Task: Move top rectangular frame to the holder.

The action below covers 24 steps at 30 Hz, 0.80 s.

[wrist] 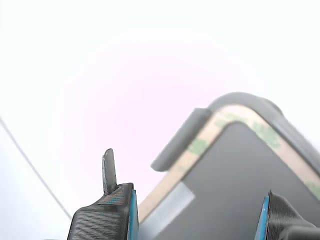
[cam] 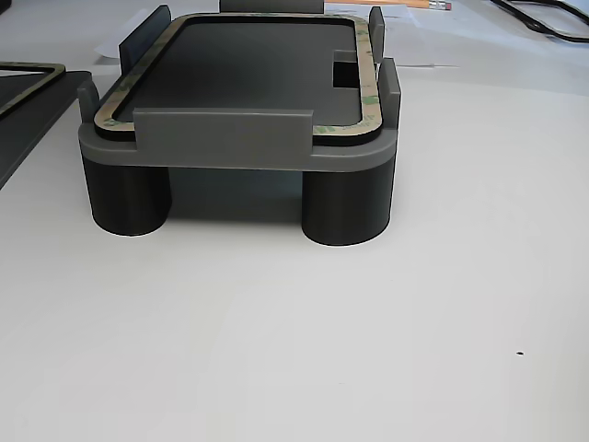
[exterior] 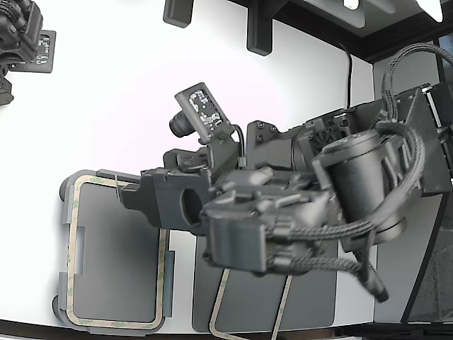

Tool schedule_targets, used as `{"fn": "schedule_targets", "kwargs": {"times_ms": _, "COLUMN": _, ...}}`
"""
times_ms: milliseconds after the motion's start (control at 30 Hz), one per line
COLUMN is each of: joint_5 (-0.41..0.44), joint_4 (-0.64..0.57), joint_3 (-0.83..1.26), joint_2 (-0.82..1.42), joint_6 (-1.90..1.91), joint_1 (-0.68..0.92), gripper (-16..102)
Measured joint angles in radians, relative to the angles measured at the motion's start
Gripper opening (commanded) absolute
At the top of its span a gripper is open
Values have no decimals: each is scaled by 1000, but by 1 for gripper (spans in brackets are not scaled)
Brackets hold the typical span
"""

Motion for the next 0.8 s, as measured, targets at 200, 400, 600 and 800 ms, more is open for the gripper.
{"fn": "schedule_targets", "kwargs": {"times_ms": 200, "joint_5": -15, "joint_4": -71, "joint_3": 63, "joint_2": 100, "joint_6": -359, "joint_1": -18, "gripper": 100}}
{"fn": "schedule_targets", "kwargs": {"times_ms": 400, "joint_5": -63, "joint_4": -83, "joint_3": 161, "joint_2": 212, "joint_6": -643, "joint_1": -106, "gripper": 100}}
{"fn": "schedule_targets", "kwargs": {"times_ms": 600, "joint_5": -236, "joint_4": -120, "joint_3": 353, "joint_2": 433, "joint_6": -939, "joint_1": -276, "gripper": 100}}
{"fn": "schedule_targets", "kwargs": {"times_ms": 800, "joint_5": -393, "joint_4": -275, "joint_3": 660, "joint_2": 724, "joint_6": -1146, "joint_1": -414, "gripper": 100}}
